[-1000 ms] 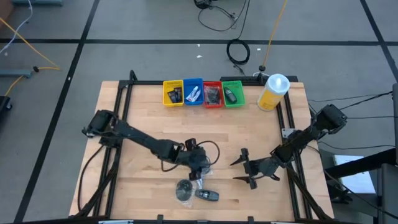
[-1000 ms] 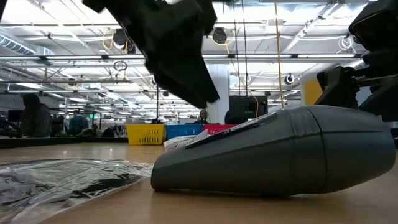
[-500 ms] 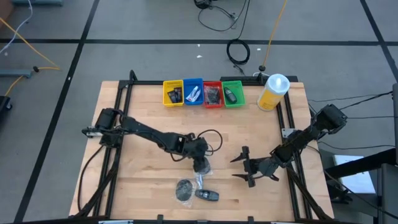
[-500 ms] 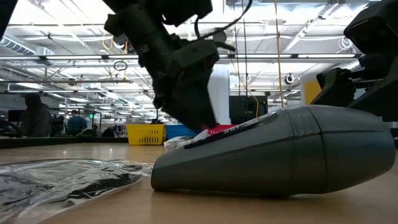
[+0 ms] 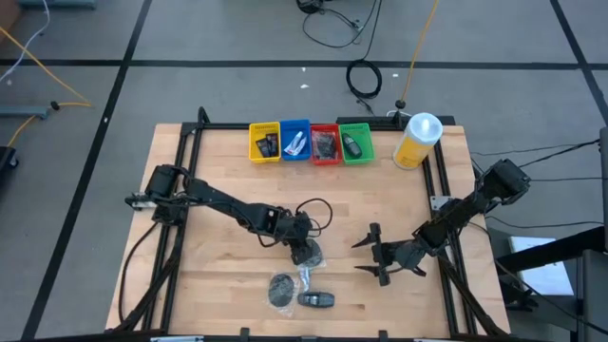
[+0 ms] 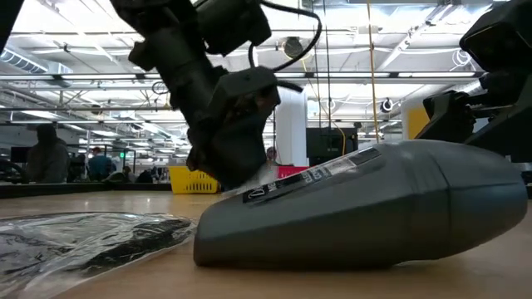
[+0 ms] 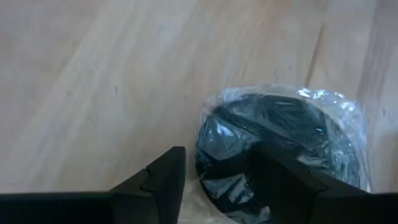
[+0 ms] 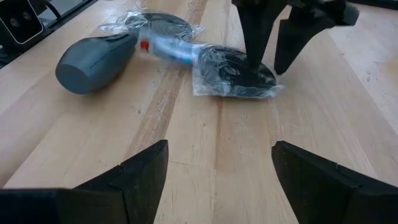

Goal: Pick & Place Travel size toiletries
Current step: Put the black hairbrush into the red basket

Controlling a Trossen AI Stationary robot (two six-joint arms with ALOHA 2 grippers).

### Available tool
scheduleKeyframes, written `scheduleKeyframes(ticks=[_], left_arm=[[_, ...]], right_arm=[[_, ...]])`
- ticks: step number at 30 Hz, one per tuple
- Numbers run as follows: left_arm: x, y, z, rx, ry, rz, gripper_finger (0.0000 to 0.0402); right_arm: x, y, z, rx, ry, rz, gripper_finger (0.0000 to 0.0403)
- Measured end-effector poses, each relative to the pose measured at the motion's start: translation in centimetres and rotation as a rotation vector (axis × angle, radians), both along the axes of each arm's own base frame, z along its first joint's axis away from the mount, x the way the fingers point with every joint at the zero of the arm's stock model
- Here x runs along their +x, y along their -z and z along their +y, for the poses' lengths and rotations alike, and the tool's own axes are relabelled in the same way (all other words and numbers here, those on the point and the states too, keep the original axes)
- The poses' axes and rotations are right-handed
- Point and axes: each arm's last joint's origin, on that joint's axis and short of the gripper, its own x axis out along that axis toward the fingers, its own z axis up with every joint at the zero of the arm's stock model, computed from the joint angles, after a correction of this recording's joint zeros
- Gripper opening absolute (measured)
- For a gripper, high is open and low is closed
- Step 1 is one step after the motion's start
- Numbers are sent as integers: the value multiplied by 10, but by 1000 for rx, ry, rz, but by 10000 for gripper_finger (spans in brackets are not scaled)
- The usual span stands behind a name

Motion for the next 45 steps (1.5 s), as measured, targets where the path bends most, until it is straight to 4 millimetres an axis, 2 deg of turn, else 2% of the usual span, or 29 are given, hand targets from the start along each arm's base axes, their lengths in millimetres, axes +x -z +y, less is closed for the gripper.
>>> scheduleKeyframes(ticks=[8,17,23,34,39,45], left_arm=[[-3,5,0,19,62,-28,121],[-1,4,0,94,130,-71,9],[-1,-4,5,230,96,-104,12],[10,-33,0,342,132,-342,2],[11,-41,-11,359,153,-411,9],[8,-36,-10,297,86,-356,6]], right_arm=[[0,0,0,-1,2,-1,276],[3,0,-4,1,22,0,276],[3,0,-4,0,21,0,276],[6,-1,-9,8,74,-16,276],[13,0,-20,90,229,-44,276],[25,6,-37,264,311,-16,276]])
